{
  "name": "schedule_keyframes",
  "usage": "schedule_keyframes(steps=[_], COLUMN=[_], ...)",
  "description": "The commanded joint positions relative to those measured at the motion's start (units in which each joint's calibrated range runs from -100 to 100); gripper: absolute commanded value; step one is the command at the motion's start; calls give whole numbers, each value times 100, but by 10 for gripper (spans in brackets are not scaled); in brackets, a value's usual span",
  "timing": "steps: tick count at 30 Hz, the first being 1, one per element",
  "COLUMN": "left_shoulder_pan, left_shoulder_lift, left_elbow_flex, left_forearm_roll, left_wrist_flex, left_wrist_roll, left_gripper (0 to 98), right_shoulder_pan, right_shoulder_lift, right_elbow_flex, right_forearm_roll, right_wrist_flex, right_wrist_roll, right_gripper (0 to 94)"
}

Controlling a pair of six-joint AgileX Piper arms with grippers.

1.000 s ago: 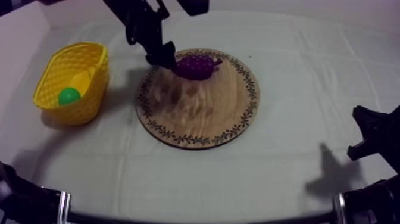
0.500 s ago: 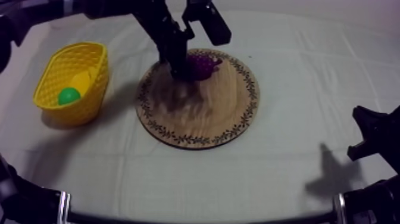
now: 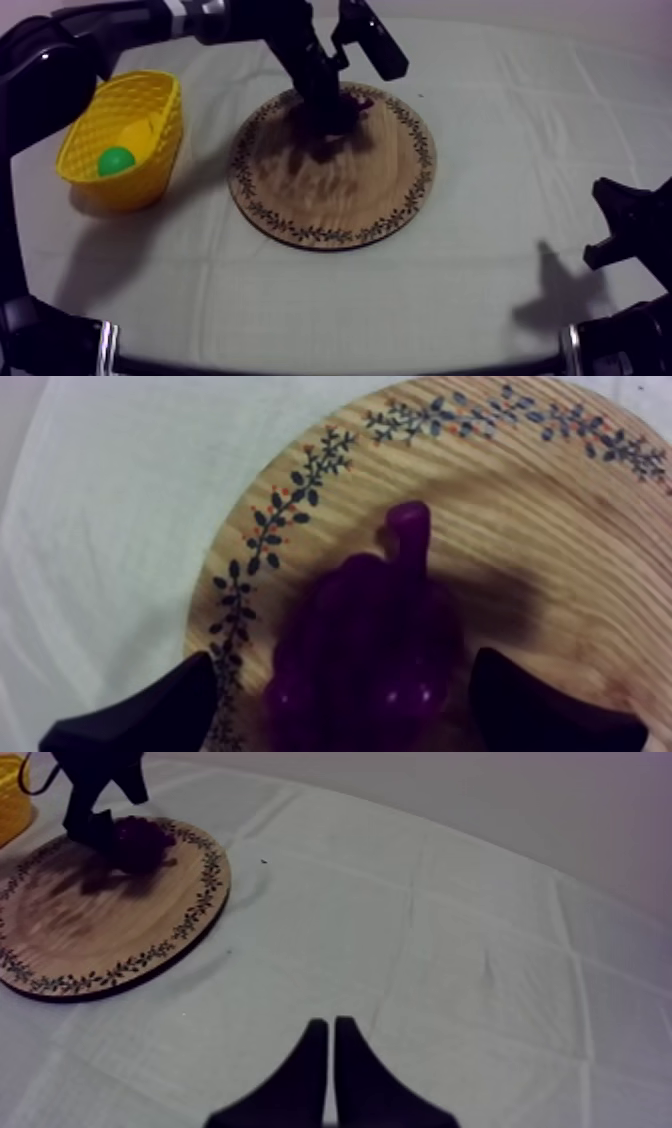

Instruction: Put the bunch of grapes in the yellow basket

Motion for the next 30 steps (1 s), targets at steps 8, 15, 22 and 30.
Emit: schedule_keyframes(steps=[8, 15, 22, 30], left_shoulder_pan=[29, 29, -4, -61], left_shoulder_lift=[283, 392, 458, 477], left_elbow_flex=[-194, -274, -304, -314], left_forearm_roll=[-113, -106, -97, -62], left_wrist_flex=[99, 159, 187, 190], left_wrist_roll=[30, -22, -79, -168], left_gripper=[943, 891, 697, 554], right_shoulder_pan=[-2, -2, -2, -2], right_shoulder_lift=[-1, -1, -1, -1], right_elbow_flex=[-3, -3, -3, -3], right_forearm_roll=[1, 1, 1, 1], right_wrist_flex=[0, 0, 0, 0], right_wrist_roll=[0, 4, 4, 4], right_gripper=[4, 4, 4, 4])
